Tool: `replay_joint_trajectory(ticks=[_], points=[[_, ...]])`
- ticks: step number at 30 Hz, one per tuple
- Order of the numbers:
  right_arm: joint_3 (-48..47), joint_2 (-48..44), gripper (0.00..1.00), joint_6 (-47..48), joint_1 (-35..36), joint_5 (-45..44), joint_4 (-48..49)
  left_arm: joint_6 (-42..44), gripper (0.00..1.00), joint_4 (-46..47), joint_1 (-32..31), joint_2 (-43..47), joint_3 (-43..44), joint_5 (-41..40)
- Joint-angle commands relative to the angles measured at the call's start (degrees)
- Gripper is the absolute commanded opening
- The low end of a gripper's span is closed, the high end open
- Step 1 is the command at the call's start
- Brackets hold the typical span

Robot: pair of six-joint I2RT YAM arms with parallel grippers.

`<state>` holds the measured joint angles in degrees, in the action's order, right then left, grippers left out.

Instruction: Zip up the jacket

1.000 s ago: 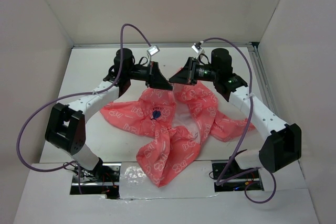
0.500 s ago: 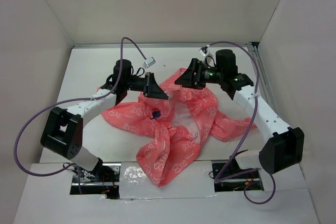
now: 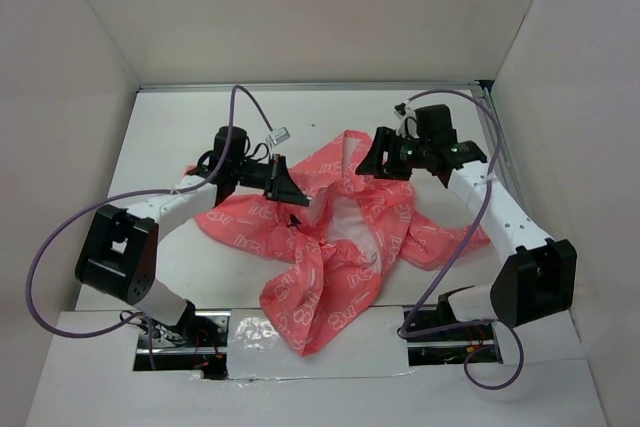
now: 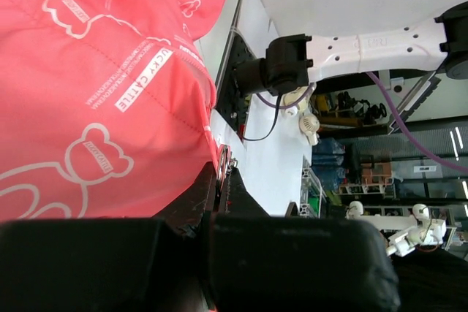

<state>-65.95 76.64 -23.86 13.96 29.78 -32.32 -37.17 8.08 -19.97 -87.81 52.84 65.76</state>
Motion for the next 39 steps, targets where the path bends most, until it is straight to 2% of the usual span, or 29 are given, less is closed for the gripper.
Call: replay_joint_trajectory(ticks=[1, 4, 9, 16, 22, 27, 33, 36, 37, 39], points=[[-0.92, 1.05, 0.68, 8.11, 4.57, -3.4, -0.29, 0.0, 0.0, 3.61, 1.86, 0.01, 0.94, 3.41], [-1.99, 2.63, 0.69, 13.74, 8.26, -8.4, -0.56, -0.63, 0.0, 3.88, 2.12, -3.32, 3.93, 3.85], [-4.0, 7.9, 0.7, 17.26, 8.55, -12.63, 0.76, 0.78, 0.0, 2.3, 2.12, -5.26, 7.27, 4.29], [-5.67, 14.41, 0.7, 20.95, 8.46, -10.01, 4.45, 2.1, 0.0, 0.71, 2.12, -5.7, 8.33, 3.5], [-6.29, 18.36, 0.7, 23.15, 8.63, -3.6, 7.26, 2.45, 0.0, -0.43, 2.21, -6.67, 9.39, 2.62], [-5.85, 19.95, 0.71, 23.24, 9.16, -3.86, 9.03, 2.89, 0.0, -1.31, 2.39, -7.2, 10.44, 2.18], [-6.38, 22.49, 0.67, 21.66, 10.65, -4.11, 11.66, 1.93, 0.0, -0.69, 2.56, -8.34, 10.88, 2.01], [-6.38, 23.64, 0.52, 21.22, 11.18, -4.73, 12.36, 1.84, 0.0, -0.43, 2.65, -8.43, 11.06, 2.01], [-6.29, 23.64, 0.32, 20.96, 11.09, -4.47, 12.63, 2.01, 0.0, -0.52, 2.74, -8.43, 11.14, 2.01], [-5.16, 22.42, 0.05, 19.82, 11.09, -3.77, 14.29, 2.27, 0.0, -0.95, 2.74, -8.34, 11.41, 1.74]])
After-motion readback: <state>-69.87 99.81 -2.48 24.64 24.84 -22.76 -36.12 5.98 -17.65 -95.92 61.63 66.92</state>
